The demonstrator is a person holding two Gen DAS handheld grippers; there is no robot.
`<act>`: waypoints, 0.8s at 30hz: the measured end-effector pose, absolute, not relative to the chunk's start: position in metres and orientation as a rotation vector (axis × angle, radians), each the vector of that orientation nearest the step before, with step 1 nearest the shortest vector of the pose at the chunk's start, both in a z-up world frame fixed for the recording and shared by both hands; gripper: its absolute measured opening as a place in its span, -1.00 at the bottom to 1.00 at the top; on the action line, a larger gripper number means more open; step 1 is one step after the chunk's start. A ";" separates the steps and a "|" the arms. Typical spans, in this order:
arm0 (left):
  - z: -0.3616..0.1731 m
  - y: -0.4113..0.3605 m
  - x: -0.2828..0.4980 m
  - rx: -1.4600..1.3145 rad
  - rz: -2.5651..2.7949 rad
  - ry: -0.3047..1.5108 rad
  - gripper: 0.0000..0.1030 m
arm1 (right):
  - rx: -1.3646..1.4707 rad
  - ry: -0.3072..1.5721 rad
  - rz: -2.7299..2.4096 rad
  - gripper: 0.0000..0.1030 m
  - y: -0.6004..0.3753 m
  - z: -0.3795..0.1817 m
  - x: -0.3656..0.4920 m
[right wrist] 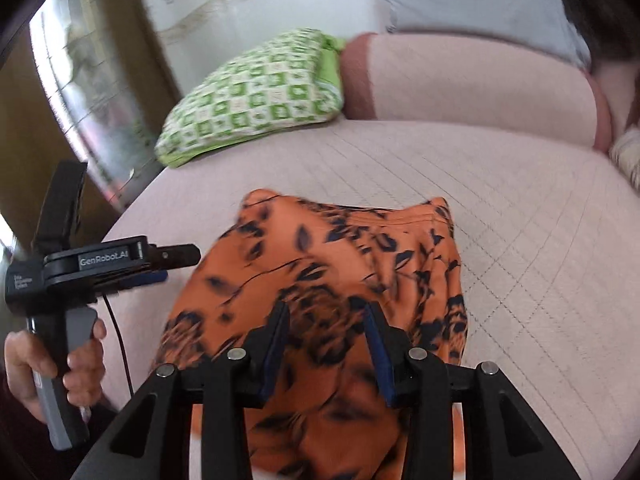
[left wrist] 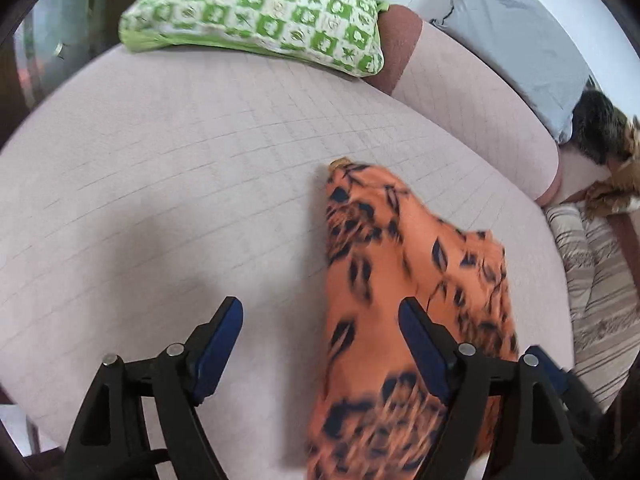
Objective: Fold small clothes
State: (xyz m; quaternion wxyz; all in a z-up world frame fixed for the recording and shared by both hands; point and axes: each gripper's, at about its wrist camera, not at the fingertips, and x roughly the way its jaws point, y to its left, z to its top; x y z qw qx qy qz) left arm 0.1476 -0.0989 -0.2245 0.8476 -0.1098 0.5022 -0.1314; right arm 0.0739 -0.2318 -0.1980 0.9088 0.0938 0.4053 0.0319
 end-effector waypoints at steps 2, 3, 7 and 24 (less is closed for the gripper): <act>-0.234 -0.096 0.130 -0.226 -0.275 1.070 0.58 | 0.183 0.858 0.079 -0.18 -0.223 -0.200 0.067; -0.241 -0.098 0.124 -0.209 -0.283 1.088 0.58 | 0.179 0.878 0.081 -0.19 -0.216 -0.205 0.063; -0.258 -0.106 0.104 -0.150 -0.314 1.111 0.59 | 0.120 0.997 0.038 -0.18 -0.202 -0.235 0.061; -0.246 -0.120 0.165 -0.051 -0.186 0.986 0.59 | 0.275 0.937 -0.045 -0.24 -0.229 -0.208 0.149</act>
